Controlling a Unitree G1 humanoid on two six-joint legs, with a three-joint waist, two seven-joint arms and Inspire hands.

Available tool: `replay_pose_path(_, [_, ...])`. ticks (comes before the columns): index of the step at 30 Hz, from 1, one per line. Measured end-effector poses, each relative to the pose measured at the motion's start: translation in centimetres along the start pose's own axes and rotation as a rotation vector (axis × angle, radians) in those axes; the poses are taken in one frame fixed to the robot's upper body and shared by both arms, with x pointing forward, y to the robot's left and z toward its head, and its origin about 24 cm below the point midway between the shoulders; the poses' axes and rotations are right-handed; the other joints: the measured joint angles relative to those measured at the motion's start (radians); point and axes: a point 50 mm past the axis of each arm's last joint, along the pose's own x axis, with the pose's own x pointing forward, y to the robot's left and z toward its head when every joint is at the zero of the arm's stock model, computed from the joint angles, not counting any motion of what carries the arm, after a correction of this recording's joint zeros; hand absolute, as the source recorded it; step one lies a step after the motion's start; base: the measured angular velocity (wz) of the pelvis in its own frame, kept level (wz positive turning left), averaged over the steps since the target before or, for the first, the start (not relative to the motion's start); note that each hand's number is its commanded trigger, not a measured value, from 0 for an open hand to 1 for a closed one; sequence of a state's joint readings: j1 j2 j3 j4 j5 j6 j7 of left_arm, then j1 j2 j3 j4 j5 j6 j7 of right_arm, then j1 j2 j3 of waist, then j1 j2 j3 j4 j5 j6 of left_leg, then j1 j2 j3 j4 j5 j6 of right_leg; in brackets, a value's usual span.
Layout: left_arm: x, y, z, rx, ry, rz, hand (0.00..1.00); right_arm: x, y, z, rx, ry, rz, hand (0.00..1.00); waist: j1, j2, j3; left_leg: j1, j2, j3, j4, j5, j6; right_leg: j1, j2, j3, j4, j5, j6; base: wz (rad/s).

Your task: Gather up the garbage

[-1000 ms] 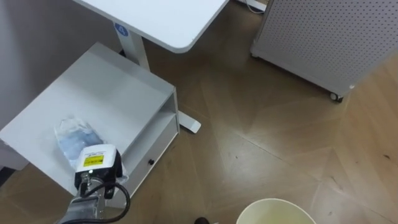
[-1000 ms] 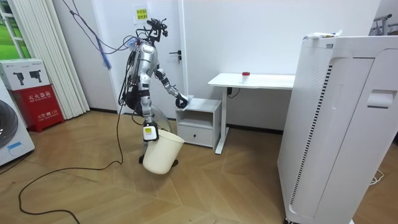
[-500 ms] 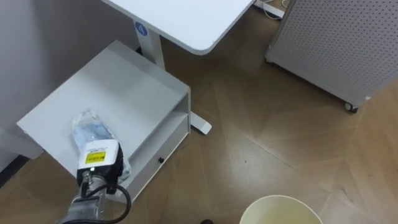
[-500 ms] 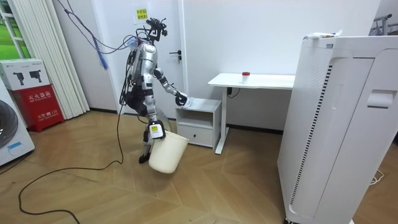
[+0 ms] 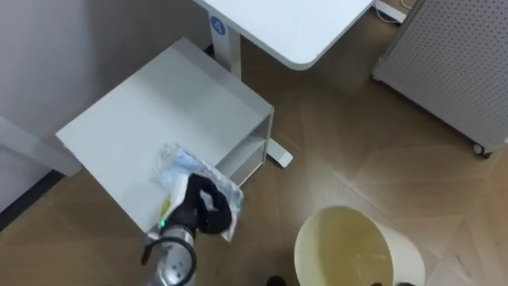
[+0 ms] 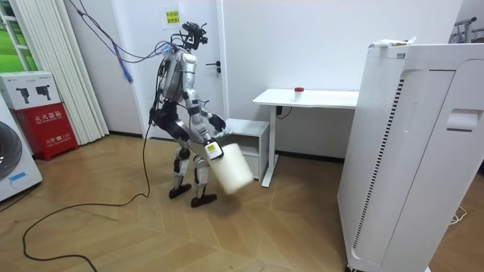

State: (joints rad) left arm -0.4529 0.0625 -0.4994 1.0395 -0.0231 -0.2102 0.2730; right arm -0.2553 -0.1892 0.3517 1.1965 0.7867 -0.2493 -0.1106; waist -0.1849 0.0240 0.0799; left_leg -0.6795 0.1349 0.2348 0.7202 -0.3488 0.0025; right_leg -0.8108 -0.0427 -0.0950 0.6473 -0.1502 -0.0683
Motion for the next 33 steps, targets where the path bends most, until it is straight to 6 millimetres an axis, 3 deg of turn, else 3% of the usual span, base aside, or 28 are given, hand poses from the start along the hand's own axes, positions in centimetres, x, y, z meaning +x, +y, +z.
replay_pose_path(3, [-1.4, -2.8, -1.5, -0.045, 0.043, -0.177, 1.0, -0.1, 2.2, -0.3, 0.006, 0.006, 0.065, 1.0, 0.003, -0.015, -0.0088, 0.013, -0.012, -0.001, -0.028, 0.015, 0.002, 0.009, -0.009, -0.001, -0.01, 0.0, 0.002, 0.14])
replay_pose_path(6, [-2.6, -4.9, -2.3, -0.094, 0.076, -0.342, 1.0, -0.5, 4.7, -1.1, -0.043, 0.035, 0.181, 1.0, 0.006, -0.017, -0.0108, 0.014, -0.01, -0.001, -0.039, 0.022, 0.003, 0.02, -0.009, -0.012, -0.035, 0.009, 0.003, 0.05])
replay_pose_path(9, [-3.5, -6.5, -2.8, -0.093, 0.094, -0.49, 1.0, -0.9, 6.0, -2.0, -0.059, 0.079, 0.271, 1.0, 0.011, -0.023, -0.0156, 0.027, -0.013, 0.0, -0.058, 0.029, 0.008, 0.033, -0.017, -0.014, -0.046, 0.017, 0.007, 0.07])
replay_pose_path(10, [-3.9, -6.8, -3.1, -0.112, 0.109, -0.524, 1.0, -1.0, 6.0, -2.3, -0.063, 0.089, 0.282, 1.0, 0.013, -0.027, -0.0193, 0.033, -0.026, 0.001, -0.069, 0.037, 0.012, 0.033, -0.026, -0.012, -0.047, 0.018, 0.01, 0.09])
replay_pose_path(14, [-4.9, -7.0, -4.6, -0.191, 0.173, -0.589, 1.0, -1.2, 6.2, -2.5, -0.115, 0.088, 0.331, 1.0, 0.028, -0.027, -0.0234, 0.045, -0.027, 0.01, -0.085, 0.042, 0.02, 0.045, -0.029, -0.005, -0.065, 0.03, 0.02, -0.03])
replay_pose_path(15, [-5.4, -7.1, -5.3, -0.209, 0.203, -0.61, 1.0, -1.3, 6.4, -2.6, -0.145, 0.086, 0.349, 1.0, 0.031, -0.028, -0.036, 0.048, -0.028, 0.017, -0.096, 0.043, 0.023, 0.045, -0.029, -0.002, -0.074, 0.034, 0.023, 0.0])
replay_pose_path(16, [-5.7, -7.3, -5.6, -0.211, 0.215, -0.623, 1.0, -1.3, 6.4, -2.7, -0.157, 0.087, 0.353, 1.0, 0.031, -0.028, -0.0403, 0.051, -0.027, 0.023, -0.102, 0.045, 0.025, 0.046, -0.029, -0.001, -0.079, 0.038, 0.024, -0.06])
replay_pose_path(19, [-6.7, -7.7, -6.6, -0.222, 0.256, -0.67, 1.0, -1.4, 6.3, -3.0, -0.206, 0.098, 0.371, 1.0, 0.033, -0.029, -0.0414, 0.074, -0.027, 0.039, -0.116, 0.046, 0.027, 0.063, -0.027, 0.006, -0.091, 0.044, 0.027, -0.1])
replay_pose_path(25, [-6.7, -7.9, -6.2, -0.218, 0.242, -0.711, 1.0, -1.6, 6.4, -3.3, -0.219, 0.099, 0.386, 1.0, 0.047, -0.028, -0.0416, 0.081, -0.026, 0.045, -0.136, 0.053, 0.026, 0.07, -0.022, 0.01, -0.116, 0.056, 0.028, -0.03])
replay_pose_path(26, [-6.7, -7.9, -6.1, -0.217, 0.24, -0.715, 0.8, -1.6, 6.4, -3.3, -0.219, 0.099, 0.383, 1.0, 0.05, -0.028, -0.0416, 0.081, -0.026, 0.045, -0.136, 0.053, 0.026, 0.07, -0.022, 0.01, -0.116, 0.056, 0.028, 0.0])
replay_pose_path(29, [-6.6, -7.9, -6.0, -0.203, 0.236, -0.723, 0.68, -1.6, 6.3, -3.3, -0.222, 0.101, 0.38, 1.0, 0.06, -0.028, -0.0414, 0.079, -0.026, 0.045, -0.138, 0.053, 0.026, 0.07, -0.021, 0.009, -0.121, 0.056, 0.028, 0.0])
replay_pose_path(30, [-6.6, -7.9, -6.0, -0.184, 0.231, -0.728, 0.3, -1.6, 6.2, -3.4, -0.223, 0.105, 0.377, 1.0, 0.065, -0.026, -0.0408, 0.079, -0.026, 0.043, -0.138, 0.053, 0.026, 0.072, -0.021, 0.007, -0.122, 0.056, 0.028, 0.0])
replay_pose_path(31, [-6.5, -7.9, -5.9, -0.163, 0.226, -0.732, 0.07, -1.6, 6.1, -3.4, -0.224, 0.108, 0.373, 1.0, 0.073, -0.025, -0.0402, 0.079, -0.026, 0.043, -0.138, 0.053, 0.026, 0.072, -0.022, 0.007, -0.122, 0.056, 0.028, 0.0])
replay_pose_path(32, [-6.4, -7.9, -5.8, -0.154, 0.223, -0.734, 0.0, -1.6, 6.0, -3.5, -0.225, 0.109, 0.372, 1.0, 0.077, -0.024, -0.0398, 0.079, -0.026, 0.043, -0.138, 0.053, 0.026, 0.072, -0.022, 0.007, -0.122, 0.056, 0.028, 0.0])
replay_pose_path(33, [-6.3, -7.9, -5.7, -0.137, 0.218, -0.736, 0.0, -1.6, 6.0, -3.4, -0.227, 0.109, 0.37, 1.0, 0.082, -0.022, -0.0386, 0.079, -0.026, 0.043, -0.138, 0.053, 0.026, 0.072, -0.022, 0.006, -0.122, 0.056, 0.029, 0.0])
